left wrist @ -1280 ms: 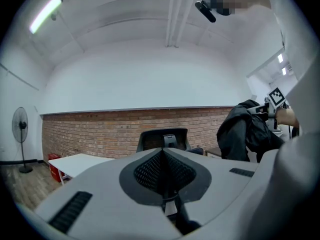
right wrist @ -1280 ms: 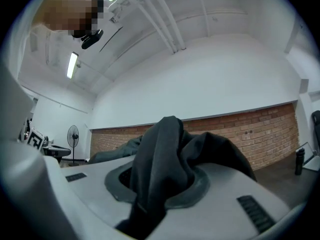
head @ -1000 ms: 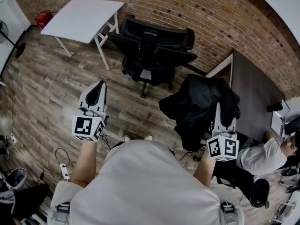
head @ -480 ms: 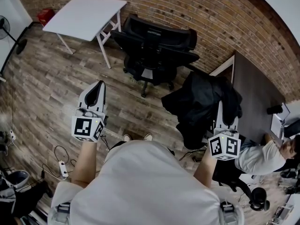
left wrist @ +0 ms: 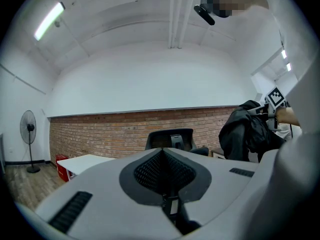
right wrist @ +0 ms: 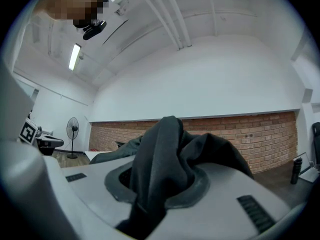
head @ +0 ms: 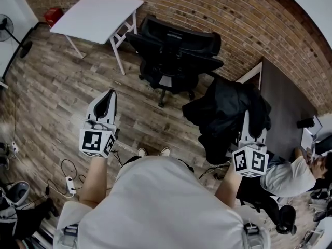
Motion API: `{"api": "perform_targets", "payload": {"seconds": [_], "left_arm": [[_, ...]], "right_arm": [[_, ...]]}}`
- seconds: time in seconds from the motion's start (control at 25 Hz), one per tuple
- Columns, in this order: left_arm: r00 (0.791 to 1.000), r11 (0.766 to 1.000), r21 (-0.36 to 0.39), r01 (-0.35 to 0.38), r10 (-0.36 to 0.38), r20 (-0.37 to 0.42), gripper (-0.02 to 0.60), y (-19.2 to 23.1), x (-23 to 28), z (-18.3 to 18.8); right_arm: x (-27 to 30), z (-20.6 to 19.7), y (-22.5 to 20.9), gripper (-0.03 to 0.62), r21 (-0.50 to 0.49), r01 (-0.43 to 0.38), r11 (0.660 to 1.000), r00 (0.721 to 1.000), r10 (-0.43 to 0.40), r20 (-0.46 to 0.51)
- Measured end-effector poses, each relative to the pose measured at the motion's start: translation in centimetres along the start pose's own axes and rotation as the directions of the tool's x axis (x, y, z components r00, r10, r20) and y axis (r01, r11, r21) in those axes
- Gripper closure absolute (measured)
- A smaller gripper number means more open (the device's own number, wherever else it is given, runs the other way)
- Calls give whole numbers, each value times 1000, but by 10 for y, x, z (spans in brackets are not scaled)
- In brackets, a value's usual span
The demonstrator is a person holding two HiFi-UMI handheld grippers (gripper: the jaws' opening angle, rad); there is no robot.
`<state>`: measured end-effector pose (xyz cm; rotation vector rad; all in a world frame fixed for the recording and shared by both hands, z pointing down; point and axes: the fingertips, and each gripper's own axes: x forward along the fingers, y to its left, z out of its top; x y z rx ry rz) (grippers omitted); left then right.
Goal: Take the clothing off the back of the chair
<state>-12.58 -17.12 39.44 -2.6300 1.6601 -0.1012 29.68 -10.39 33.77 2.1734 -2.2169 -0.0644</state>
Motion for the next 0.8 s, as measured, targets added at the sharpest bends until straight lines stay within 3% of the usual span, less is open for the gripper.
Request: {"api": "perform_targets", "payload": {"seconds": [0.8], "left_arm": [[1000,1000,-7,-17,17,-11,560,13,-3,-7]], "right_arm": [[11,3,9,490,-43,-2,999,1000,1,-18]]}}
